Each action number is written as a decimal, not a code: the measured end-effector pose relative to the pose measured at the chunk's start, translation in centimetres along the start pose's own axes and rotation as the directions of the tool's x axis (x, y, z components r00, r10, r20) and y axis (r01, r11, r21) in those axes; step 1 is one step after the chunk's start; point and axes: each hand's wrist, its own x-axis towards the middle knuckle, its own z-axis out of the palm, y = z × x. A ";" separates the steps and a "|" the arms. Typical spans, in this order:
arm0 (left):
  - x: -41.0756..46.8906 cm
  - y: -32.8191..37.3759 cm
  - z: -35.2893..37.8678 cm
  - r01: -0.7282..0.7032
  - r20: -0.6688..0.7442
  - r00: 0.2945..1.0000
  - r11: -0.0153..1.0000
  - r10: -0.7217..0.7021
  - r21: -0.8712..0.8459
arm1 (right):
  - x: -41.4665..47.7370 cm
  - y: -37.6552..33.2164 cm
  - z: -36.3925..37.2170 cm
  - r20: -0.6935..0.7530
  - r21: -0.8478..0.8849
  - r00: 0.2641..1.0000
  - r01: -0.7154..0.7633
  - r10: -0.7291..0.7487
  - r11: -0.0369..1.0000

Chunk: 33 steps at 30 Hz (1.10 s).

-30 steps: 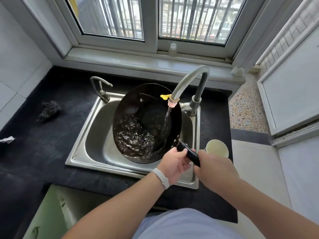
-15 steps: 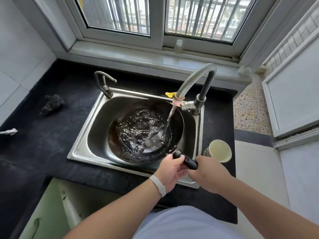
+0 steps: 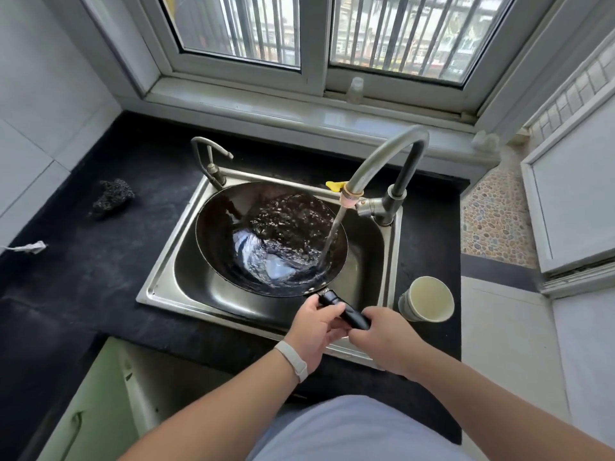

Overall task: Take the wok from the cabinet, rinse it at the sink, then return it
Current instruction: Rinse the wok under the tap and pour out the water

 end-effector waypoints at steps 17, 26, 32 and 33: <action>-2.0 -1.6 -0.5 -0.003 -0.074 0.997 1.000 0.002 -0.006 | -1.0 0.2 -0.1 0.237 0.155 0.970 -0.091 0.052 0.984; -3.0 -2.8 -1.2 0.017 -0.157 0.987 0.999 -0.022 -0.036 | -1.5 0.5 0.6 0.361 0.259 0.933 -0.118 0.017 0.959; -3.0 -2.5 -1.6 0.056 -0.138 0.987 0.986 -0.078 -0.157 | -1.7 0.4 0.6 0.433 0.356 0.901 -0.148 -0.023 0.923; -2.9 -2.4 -1.5 0.067 -0.116 0.989 0.978 -0.091 -0.195 | -1.7 0.4 0.6 0.443 0.378 0.896 -0.156 -0.030 0.912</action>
